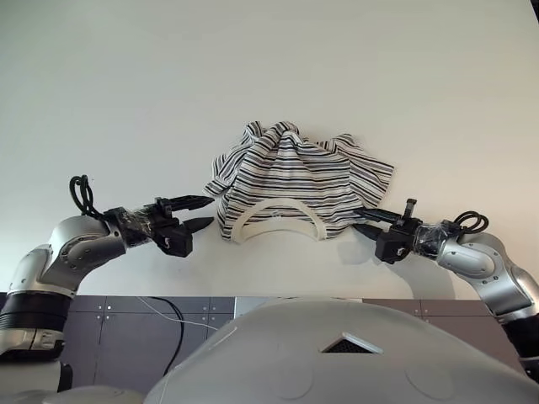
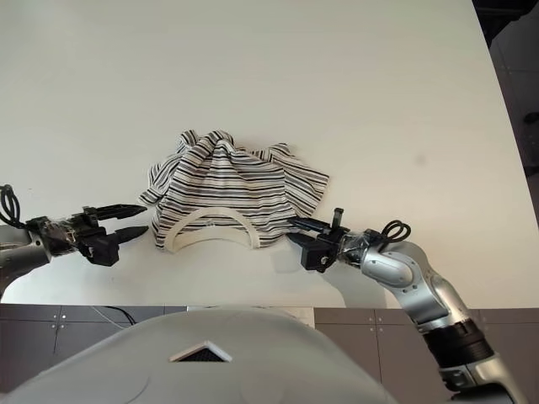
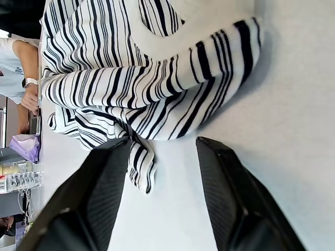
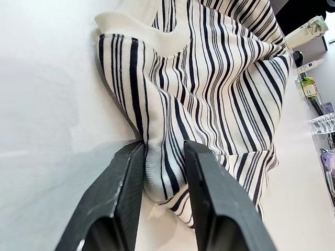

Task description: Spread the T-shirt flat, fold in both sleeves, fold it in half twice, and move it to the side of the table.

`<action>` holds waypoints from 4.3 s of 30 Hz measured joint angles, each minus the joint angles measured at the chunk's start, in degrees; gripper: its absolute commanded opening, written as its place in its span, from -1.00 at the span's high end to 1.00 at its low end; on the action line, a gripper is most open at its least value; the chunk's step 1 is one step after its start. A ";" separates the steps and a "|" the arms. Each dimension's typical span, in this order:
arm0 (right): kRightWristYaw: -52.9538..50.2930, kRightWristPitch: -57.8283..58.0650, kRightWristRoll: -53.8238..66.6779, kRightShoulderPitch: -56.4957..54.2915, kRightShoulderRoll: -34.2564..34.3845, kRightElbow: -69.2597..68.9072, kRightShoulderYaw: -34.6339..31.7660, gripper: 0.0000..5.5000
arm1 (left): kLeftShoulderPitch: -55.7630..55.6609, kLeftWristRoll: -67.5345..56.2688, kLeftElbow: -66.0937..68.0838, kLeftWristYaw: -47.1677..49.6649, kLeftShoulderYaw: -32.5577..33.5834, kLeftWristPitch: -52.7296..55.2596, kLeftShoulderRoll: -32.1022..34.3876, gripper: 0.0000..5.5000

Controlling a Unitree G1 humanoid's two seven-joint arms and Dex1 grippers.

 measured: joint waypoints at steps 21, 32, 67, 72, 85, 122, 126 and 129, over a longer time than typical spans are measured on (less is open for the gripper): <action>2.19 -1.02 1.25 -4.07 -0.14 2.33 1.08 0.51 | -4.79 1.74 3.42 6.02 -8.94 -0.98 0.28 0.96; 3.05 -1.33 2.06 -4.55 -0.14 2.76 1.12 0.51 | -3.78 -8.69 3.83 2.06 -9.96 5.18 0.53 0.96; 2.02 -7.43 2.32 -6.25 -0.73 9.31 2.07 0.96 | 0.49 -27.64 2.62 -10.74 -4.53 17.00 -1.52 0.96; 1.98 -7.92 2.35 -5.83 -0.77 9.51 1.72 0.96 | 2.20 -34.40 -0.25 -13.19 -2.86 24.21 -3.15 0.96; 12.00 16.27 36.00 -10.43 -5.21 -10.22 -10.80 0.96 | -4.05 -43.75 -18.64 -18.08 5.92 41.02 -1.73 0.96; 12.81 1.78 0.32 -105.69 9.91 88.27 -0.82 0.96 | -96.58 -6.17 63.61 -23.65 -9.69 20.26 -18.85 0.96; 35.21 -4.97 9.74 -93.82 7.95 79.91 -3.99 0.96 | -79.23 -23.39 43.12 -45.39 -7.20 21.16 -17.85 0.96; 43.89 -2.66 16.95 -79.83 4.10 65.52 -5.34 0.96 | -64.51 -32.43 23.69 -47.25 -6.93 29.96 -16.08 0.96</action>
